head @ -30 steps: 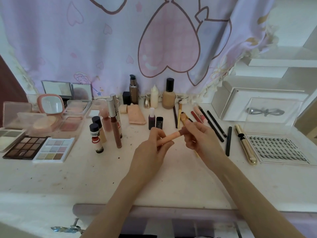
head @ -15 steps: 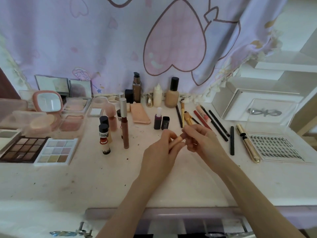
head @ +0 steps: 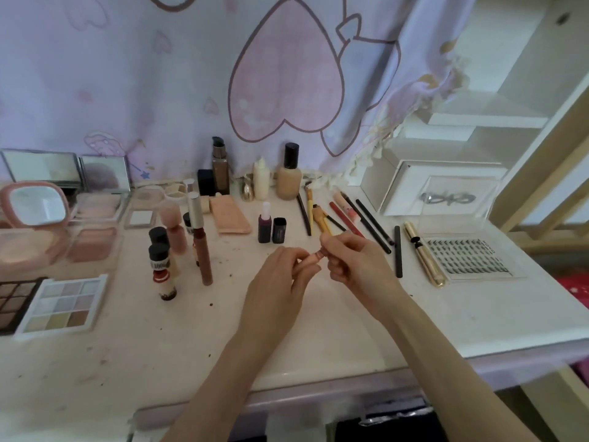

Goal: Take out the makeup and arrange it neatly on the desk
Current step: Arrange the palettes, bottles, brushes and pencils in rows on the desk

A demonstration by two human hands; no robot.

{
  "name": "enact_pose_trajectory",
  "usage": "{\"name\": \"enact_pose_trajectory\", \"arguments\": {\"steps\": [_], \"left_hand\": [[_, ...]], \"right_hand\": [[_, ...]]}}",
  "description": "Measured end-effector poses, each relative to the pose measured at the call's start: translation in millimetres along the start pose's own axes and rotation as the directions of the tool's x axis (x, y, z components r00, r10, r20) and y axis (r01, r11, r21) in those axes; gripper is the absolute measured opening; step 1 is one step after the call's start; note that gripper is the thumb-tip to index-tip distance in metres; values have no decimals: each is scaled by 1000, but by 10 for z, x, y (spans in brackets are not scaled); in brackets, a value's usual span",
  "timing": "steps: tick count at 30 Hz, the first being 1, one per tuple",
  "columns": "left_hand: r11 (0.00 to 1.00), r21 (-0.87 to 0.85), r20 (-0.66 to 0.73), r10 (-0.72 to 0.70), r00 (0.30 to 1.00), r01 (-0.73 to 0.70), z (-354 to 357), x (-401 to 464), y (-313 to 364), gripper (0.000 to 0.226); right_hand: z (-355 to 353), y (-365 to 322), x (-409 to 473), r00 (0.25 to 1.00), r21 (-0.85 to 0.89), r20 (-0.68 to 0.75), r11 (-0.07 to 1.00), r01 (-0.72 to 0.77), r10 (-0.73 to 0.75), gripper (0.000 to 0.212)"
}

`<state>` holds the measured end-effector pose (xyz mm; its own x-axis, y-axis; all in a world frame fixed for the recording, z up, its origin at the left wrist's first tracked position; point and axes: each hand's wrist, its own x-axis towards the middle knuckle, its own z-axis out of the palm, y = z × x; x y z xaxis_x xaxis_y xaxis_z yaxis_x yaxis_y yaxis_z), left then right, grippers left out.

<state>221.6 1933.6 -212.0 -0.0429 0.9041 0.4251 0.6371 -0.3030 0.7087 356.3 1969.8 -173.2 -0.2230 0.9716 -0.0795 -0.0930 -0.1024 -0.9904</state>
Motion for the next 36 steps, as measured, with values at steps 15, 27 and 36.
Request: {"name": "enact_pose_trajectory", "arguments": {"steps": [15,27,36], "left_hand": [[961,248,-145,-84,986,119,-5,-161,142,16],[873,-2,-636,-378,673,488,-844,-885,-137,8],[903,16,-554,-350,755,430,-1053,-827,-367,19]], "right_hand": [[-117,52,28,923,-103,267,944,315,-279,9],[455,546,6,814,-775,568,254,579,-122,50],[573,639,71,840,-836,521,107,538,-149,53]]}}
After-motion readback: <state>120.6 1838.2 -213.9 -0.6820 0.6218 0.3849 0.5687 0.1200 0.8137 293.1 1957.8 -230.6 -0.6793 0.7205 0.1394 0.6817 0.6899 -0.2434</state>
